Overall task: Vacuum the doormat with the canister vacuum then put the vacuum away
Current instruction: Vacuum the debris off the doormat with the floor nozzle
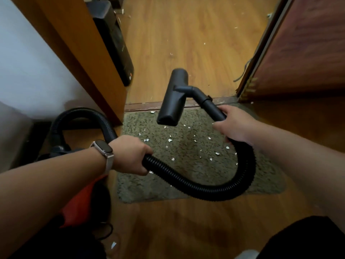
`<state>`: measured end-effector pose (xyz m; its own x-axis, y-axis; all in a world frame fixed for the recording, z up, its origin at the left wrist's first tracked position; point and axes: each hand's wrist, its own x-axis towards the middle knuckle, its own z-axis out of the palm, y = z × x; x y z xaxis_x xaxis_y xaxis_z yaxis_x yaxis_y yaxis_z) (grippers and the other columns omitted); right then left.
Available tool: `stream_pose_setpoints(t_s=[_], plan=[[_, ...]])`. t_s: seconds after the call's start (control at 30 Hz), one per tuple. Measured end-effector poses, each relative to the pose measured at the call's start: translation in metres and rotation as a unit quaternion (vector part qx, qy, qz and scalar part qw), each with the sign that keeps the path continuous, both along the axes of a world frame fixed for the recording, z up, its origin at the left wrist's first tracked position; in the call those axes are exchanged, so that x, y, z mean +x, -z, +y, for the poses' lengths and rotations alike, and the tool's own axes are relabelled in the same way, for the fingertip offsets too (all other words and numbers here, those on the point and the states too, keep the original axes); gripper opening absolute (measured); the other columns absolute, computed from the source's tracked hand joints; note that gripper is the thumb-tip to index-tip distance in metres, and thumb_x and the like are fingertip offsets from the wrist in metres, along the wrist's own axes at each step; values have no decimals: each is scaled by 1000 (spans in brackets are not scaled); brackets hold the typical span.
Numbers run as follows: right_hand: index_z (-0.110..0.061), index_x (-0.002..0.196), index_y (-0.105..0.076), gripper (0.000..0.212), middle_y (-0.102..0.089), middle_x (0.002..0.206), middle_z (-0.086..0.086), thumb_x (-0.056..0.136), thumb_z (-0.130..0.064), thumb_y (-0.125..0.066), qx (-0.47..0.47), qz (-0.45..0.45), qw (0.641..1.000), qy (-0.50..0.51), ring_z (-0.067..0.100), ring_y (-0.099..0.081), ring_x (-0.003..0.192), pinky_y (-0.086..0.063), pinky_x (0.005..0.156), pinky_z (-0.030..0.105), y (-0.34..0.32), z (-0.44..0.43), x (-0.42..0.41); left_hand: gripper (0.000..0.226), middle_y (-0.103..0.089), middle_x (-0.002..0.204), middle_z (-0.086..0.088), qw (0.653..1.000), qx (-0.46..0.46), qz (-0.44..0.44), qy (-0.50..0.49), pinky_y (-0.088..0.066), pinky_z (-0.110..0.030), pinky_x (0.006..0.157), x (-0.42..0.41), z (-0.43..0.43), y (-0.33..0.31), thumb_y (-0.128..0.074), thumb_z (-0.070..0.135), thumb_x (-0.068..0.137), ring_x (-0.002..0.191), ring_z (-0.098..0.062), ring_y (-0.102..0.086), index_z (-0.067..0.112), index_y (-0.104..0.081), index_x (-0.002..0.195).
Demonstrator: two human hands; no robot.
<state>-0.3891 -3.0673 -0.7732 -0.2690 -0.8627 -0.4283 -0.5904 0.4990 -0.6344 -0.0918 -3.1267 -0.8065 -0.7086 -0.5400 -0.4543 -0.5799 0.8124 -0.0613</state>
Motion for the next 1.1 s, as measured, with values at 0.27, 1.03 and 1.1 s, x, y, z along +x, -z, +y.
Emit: stream_pose_setpoints(t_s=[0.27,1.03,1.1], plan=[[-32,128,-52,45,-64,92,2,85,-26,-64,-33,230,965,-119,24,-61,76,-52,68,35,15,-35,9,32,-56,66,6,998,55,8,-14,-54,-33,69,14,-2,18,-59,58,69,72,-19,-62,27,-50,75],[-26,112,-50,24,-59,87,0,90,-30,-56,30,183,912,-367,26,-56,76,-41,63,30,158,-100,89,32,-64,84,6,994,99,-21,33,-53,-37,75,75,-11,89,-49,61,80,77,-20,-62,31,-42,85],[-27,114,-48,26,-54,82,-2,89,-29,-57,32,188,897,-399,25,-55,75,-41,61,31,159,-97,97,32,-64,88,6,993,104,-42,36,-52,-36,77,72,-15,87,-53,60,82,80,-20,-61,30,-42,86]])
